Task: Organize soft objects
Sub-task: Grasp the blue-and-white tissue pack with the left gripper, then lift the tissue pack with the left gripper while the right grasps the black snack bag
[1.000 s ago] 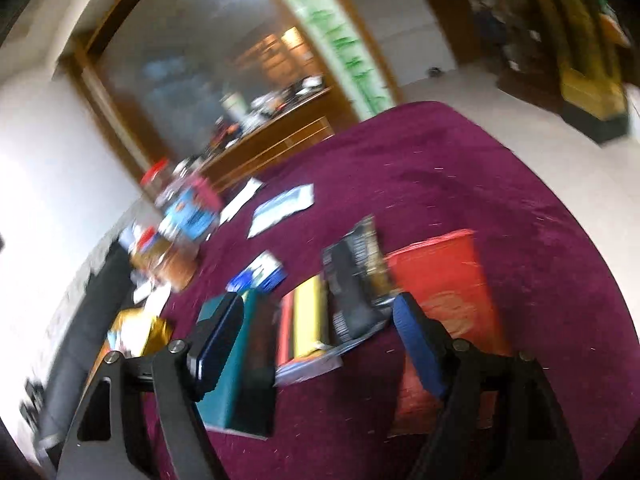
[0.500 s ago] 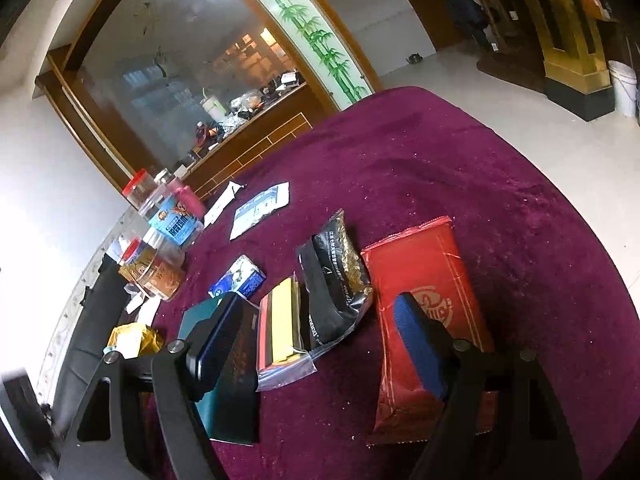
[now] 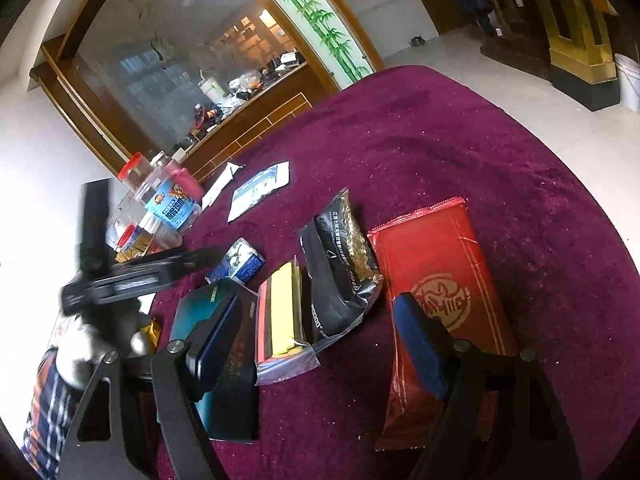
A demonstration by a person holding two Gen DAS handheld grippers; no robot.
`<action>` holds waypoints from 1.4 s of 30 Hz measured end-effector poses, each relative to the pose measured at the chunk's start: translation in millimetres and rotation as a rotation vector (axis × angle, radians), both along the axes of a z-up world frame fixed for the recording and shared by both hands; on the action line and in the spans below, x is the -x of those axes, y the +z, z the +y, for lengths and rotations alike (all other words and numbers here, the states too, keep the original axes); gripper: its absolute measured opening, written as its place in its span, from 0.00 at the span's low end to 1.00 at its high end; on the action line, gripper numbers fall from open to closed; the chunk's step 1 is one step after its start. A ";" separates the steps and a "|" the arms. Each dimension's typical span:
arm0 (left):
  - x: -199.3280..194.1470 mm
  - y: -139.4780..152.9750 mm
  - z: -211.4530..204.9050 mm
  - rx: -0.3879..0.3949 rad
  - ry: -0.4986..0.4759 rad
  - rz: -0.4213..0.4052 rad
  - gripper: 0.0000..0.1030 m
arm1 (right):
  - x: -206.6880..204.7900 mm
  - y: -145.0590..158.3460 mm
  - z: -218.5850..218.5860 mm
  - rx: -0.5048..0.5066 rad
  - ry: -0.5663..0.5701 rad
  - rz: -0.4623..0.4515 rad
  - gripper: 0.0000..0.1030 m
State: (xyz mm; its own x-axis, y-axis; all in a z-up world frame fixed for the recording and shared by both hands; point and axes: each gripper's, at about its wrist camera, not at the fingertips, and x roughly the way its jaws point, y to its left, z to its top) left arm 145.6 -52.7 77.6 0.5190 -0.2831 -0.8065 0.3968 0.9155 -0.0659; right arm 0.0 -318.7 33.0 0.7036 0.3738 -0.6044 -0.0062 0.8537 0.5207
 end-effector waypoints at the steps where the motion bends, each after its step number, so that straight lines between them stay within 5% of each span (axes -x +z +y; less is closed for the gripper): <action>1: -9.8 -7.2 -7.1 -0.024 -0.012 0.016 0.99 | -0.1 0.1 -0.8 -0.003 -0.001 0.001 0.75; 8: -31.8 -43.5 -22.1 -0.100 -0.057 0.117 0.96 | 0.9 0.6 -8.7 0.013 -0.031 0.004 0.75; 9: -34.7 -45.2 -17.8 -0.090 -0.039 0.129 0.83 | 1.1 0.6 -9.8 0.014 -0.035 0.005 0.75; 10: -35.8 -45.9 -14.4 -0.083 -0.026 0.130 0.58 | 1.1 0.5 -10.8 0.012 -0.039 0.006 0.75; 16: -23.3 -39.0 3.5 -0.079 -0.004 0.109 0.57 | 0.6 -0.9 -19.3 0.008 -0.081 0.014 0.75; 21: 1.6 -13.4 39.8 0.057 0.052 0.069 0.57 | 2.2 0.2 -27.3 -0.003 -0.111 0.007 0.75; 28: 98.4 33.0 94.0 0.217 0.105 0.007 0.57 | 5.2 -6.7 -49.0 -0.060 -0.179 0.026 0.75; 33: 185.6 34.4 121.2 0.367 0.141 -0.019 0.57 | 26.3 -3.2 -67.0 -0.088 -0.294 -0.023 0.75; 36: 232.5 29.2 143.6 0.515 0.190 -0.017 0.57 | 28.2 -5.8 -68.4 -0.106 -0.326 0.031 0.75; 39: 257.5 28.1 158.4 0.536 0.214 0.012 0.57 | 24.9 4.9 -60.5 -0.021 -0.301 0.090 0.75; 42: 277.4 37.9 164.1 0.506 0.227 -0.002 0.57 | 22.1 13.0 -33.8 0.238 -0.260 0.172 0.75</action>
